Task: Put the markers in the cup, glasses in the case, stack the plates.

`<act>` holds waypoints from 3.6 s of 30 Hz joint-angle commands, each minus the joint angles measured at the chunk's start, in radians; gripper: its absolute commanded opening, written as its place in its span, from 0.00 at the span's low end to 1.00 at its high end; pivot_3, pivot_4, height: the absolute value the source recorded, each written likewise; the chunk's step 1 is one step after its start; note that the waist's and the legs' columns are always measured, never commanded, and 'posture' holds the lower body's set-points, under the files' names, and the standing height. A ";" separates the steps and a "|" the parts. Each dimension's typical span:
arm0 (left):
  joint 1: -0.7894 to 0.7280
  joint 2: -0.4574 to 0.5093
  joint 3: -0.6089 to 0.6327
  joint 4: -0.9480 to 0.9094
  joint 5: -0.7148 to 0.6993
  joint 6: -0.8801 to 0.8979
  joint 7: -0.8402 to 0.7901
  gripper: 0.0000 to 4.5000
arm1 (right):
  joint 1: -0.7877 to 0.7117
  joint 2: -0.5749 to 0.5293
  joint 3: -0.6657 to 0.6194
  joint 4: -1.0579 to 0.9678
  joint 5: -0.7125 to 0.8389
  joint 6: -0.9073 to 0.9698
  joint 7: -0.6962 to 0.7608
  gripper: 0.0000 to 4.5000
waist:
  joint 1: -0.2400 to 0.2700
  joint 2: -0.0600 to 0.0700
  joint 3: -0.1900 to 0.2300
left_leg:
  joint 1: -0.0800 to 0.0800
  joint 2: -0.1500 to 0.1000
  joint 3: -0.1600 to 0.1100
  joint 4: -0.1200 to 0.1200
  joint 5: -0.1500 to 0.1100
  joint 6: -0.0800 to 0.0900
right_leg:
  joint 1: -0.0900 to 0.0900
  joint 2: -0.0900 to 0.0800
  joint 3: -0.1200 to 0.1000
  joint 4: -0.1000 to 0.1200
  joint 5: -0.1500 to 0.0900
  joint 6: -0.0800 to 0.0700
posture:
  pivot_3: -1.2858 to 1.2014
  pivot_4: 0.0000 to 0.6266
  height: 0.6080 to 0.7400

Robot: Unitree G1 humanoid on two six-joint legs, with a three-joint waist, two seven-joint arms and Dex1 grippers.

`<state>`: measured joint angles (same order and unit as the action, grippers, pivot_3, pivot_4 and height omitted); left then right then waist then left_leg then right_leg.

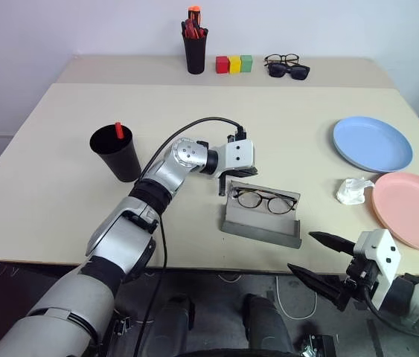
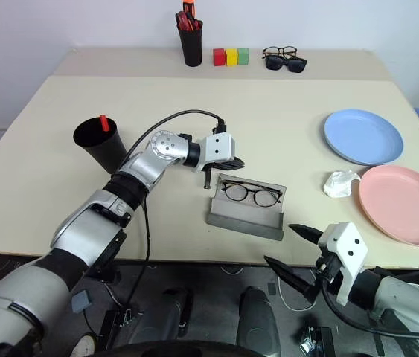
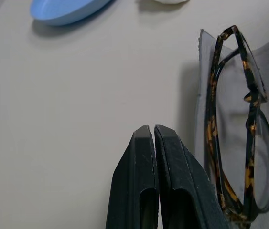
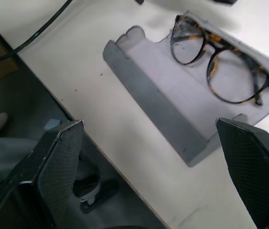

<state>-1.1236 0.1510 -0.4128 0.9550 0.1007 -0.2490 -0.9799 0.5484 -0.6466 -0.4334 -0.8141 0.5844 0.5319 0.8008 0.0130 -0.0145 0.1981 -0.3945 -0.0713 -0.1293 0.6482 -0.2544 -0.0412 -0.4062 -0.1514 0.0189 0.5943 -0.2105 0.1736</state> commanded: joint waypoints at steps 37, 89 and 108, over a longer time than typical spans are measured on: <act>0.731 0.577 0.335 -1.354 -0.510 0.769 -0.188 0.99 | -0.862 -0.129 0.503 0.764 -0.282 -0.244 0.234 1.00 | -0.028 0.000 0.001 | 0.002 0.001 -0.002 -0.001 0.000 -0.001 | 0.000 0.001 0.001 0.002 0.004 -0.007 | 0.52 0.24 0.99; 0.796 0.592 0.313 -1.371 -0.506 0.734 -0.078 1.00 | -0.998 -0.104 0.524 0.727 -0.233 -0.073 0.377 0.01 | -0.027 0.000 0.001 | 0.002 0.001 -0.002 -0.001 0.000 -0.001 | -0.001 0.001 0.001 0.003 0.004 -0.007 | 0.52 0.24 0.99; 0.813 0.589 0.319 -1.378 -0.522 0.753 -0.070 1.00 | -1.003 -0.192 0.503 0.672 0.003 0.227 0.499 0.01 | -0.026 0.001 0.001 | 0.002 0.001 -0.001 -0.002 0.000 -0.001 | -0.001 0.001 0.001 0.002 0.003 -0.007 | 0.52 0.24 0.99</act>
<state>-0.3151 0.7360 -0.1050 -0.3818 -0.4049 0.5002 -1.0582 -0.4595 -0.8519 0.0627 -0.1537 0.5962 0.7822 1.3062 -0.0128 -0.0139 0.1988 -0.3927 -0.0705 -0.1308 0.6465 -0.2540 -0.0419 -0.4074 -0.1505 0.0194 0.5964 -0.2070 0.1668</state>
